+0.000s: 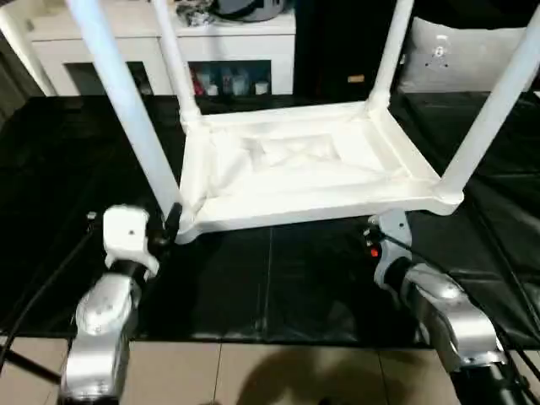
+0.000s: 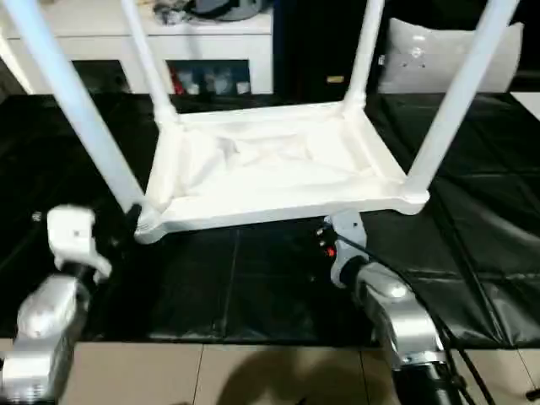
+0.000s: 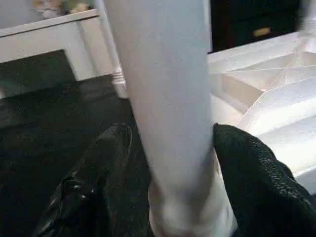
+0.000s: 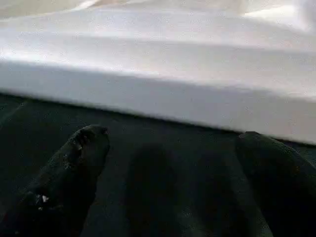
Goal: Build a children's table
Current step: Rotate table base
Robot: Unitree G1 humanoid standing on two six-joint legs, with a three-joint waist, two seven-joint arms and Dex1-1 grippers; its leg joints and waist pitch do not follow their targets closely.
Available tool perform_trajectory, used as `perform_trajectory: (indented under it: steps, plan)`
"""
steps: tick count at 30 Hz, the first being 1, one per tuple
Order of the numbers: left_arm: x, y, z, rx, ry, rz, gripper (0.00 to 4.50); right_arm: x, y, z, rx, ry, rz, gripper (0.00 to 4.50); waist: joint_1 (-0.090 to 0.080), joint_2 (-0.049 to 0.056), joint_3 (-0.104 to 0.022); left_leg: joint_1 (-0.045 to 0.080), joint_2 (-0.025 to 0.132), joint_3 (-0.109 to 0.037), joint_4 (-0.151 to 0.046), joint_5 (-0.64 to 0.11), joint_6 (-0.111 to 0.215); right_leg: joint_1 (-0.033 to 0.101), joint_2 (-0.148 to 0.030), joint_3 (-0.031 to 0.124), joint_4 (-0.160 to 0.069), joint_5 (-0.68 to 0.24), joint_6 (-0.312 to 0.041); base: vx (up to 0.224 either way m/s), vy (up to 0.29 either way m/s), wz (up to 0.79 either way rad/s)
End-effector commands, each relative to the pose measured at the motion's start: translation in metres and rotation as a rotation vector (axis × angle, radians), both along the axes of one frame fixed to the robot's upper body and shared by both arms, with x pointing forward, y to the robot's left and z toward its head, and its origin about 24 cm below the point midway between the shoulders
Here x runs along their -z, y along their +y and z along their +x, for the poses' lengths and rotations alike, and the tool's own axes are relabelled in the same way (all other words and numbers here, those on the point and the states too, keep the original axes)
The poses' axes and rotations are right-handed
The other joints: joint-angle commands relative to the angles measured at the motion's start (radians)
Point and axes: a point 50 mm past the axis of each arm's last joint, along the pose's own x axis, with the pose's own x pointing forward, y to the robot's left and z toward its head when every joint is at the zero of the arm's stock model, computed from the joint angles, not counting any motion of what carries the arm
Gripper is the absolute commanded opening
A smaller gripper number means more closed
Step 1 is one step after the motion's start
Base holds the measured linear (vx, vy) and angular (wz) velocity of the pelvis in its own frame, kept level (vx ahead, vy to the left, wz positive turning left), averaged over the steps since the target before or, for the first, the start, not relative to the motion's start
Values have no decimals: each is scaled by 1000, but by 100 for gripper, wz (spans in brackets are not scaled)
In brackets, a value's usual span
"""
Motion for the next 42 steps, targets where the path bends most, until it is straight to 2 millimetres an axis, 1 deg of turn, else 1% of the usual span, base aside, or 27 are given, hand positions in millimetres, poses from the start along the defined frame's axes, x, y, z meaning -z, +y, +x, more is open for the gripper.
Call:
perform_trajectory:
  steps: [1,3,4,5,7,8,9,10,14,15,16,17,18,19,20,21,23,24,25,26,27,28,30,31,34,37,42]
  plan:
    - [0,1,6,44,10,-29,293,-1,-2,2,29,13,-1,450,0,1,-62,-3,23,-7,-78,-179,45,56,-47,47,-65,-262,-129,0,0,0]
    - [-1,0,8,74,19,-41,293,-1,-2,2,38,17,-7,450,2,0,-64,-5,24,-5,-75,-147,55,59,-49,48,-58,-209,-157,0,0,0]
    - [-3,-2,12,113,24,-52,293,-1,-4,3,52,24,-17,450,2,-4,-65,-5,24,-3,-73,-136,61,60,-49,48,-56,-197,-166,0,0,0]
    - [-5,-5,15,161,37,-84,293,2,-7,4,80,40,-32,450,4,-2,-64,-2,22,-1,-73,-130,63,59,-51,49,-57,-211,-171,0,0,0]
    - [-10,-9,24,249,36,-95,293,8,-14,9,147,84,-59,450,7,-4,-63,2,22,0,-74,-142,57,55,-49,48,-61,-245,-174,0,0,0]
    - [-10,-9,24,256,33,-89,293,9,-15,9,153,89,-61,450,7,-2,-62,4,21,0,-75,-152,53,53,-48,48,-61,-258,-174,0,0,0]
    - [-11,-12,28,311,40,-84,293,13,-19,11,175,117,-78,450,9,-7,-61,6,24,1,-76,-167,46,54,-50,49,-64,-272,-167,0,0,0]
    - [-12,-15,29,368,56,-98,293,16,-22,13,185,133,-94,450,11,-2,-60,8,22,0,-77,-177,38,53,-52,49,-63,-289,-168,0,0,0]
    - [-13,-29,19,605,110,-136,293,14,-28,23,202,109,-96,450,18,-6,-59,15,28,4,-80,-204,20,51,-56,57,-57,-275,-186,0,0,0]
    - [-12,-34,14,675,140,-143,293,12,-29,27,200,98,-89,450,17,-17,-59,10,28,6,-81,-194,25,56,-55,59,-56,-270,-190,0,0,0]
    - [-12,-35,12,698,149,-146,293,11,-29,28,198,93,-89,450,20,-12,-59,8,28,6,-81,-181,30,58,-56,60,-50,-268,-193,0,0,0]
    - [-11,-41,6,769,176,-155,293,8,-29,32,189,77,-93,450,15,-23,-57,5,28,8,-82,-180,35,60,-56,60,-53,-284,-185,0,0,0]
    - [-11,-41,6,769,176,-155,293,8,-29,32,189,77,-93,450,17,-20,-58,3,28,6,-83,-177,35,63,-58,60,-50,-298,-183,0,0,0]
    - [-10,-46,1,839,201,-166,293,6,-27,37,175,65,-99,450,16,-18,-56,8,27,10,-81,-176,38,57,-56,62,-57,-320,-177,0,0,0]
    - [-10,-48,-1,857,207,-169,293,5,-27,38,170,62,-101,450,13,-29,-57,7,28,11,-81,-171,39,59,-57,63,-54,-319,-180,0,0,0]
    - [-9,-56,-9,950,258,-187,293,1,-20,44,127,42,-111,450,13,-28,-57,6,28,12,-80,-161,42,58,-57,63,-55,-319,-183,0,0,0]
    - [-10,-63,-16,1022,286,-201,293,-1,-13,48,86,32,-122,450,1,-26,-56,4,28,12,-79,-156,41,60,-55,63,-49,-305,-201,0,0,0]
    - [-11,-67,-18,1049,292,-210,293,0,-8,49,55,31,-133,450,-3,-32,-54,3,27,14,-79,-156,46,59,-53,63,-52,-308,-200,0,0,0]
    - [-11,-67,-18,1049,292,-210,293,0,-8,49,55,31,-133,450,-4,-29,-56,4,28,13,-78,-159,45,60,-55,63,-49,-309,-205,0,0,0]
    - [-14,-75,-22,1099,300,-230,293,0,1,50,-12,25,-151,450,-8,-29,-55,4,26,14,-77,-161,48,59,-53,63,-51,-315,-205,0,0,0]
    - [-15,-77,-23,1110,301,-234,293,1,3,50,-28,24,-154,450,-13,-36,-54,2,27,14,-76,-162,53,61,-53,63,-50,-319,-207,0,0,0]
    - [-16,-81,-24,1129,301,-241,293,1,7,50,-57,22,-160,450,-17,-37,-54,2,27,15,-75,-161,54,60,-53,64,-50,-324,-207,0,0,0]
    - [-23,-101,-30,1217,294,-260,293,4,24,50,-162,22,-183,450,-25,-44,-54,-1,28,14,-74,-154,55,62,-53,64,-49,-320,-212,0,0,0]
    - [-24,-104,-31,1232,292,-265,293,5,26,51,-177,21,-189,450,-28,-41,-53,0,28,13,-74,-151,56,61,-52,63,-48,-310,-219,0,0,0]
    - [-28,-115,-33,1277,286,-290,293,7,34,51,-204,23,-188,450,-43,-47,-53,-2,28,13,-73,-155,62,63,-51,64,-49,-295,-227,0,0,0]
    - [-30,-124,-35,1313,288,-300,293,9,40,51,-223,22,-185,450,-49,-50,-53,-2,28,13,-73,-155,68,63,-50,64,-50,-296,-232,0,0,0]
    - [-33,-138,-35,1337,283,-311,293,12,54,48,-288,8,-176,450,-48,-49,-53,1,30,14,-72,-165,68,61,-50,65,-51,-305,-231,0,0,0]
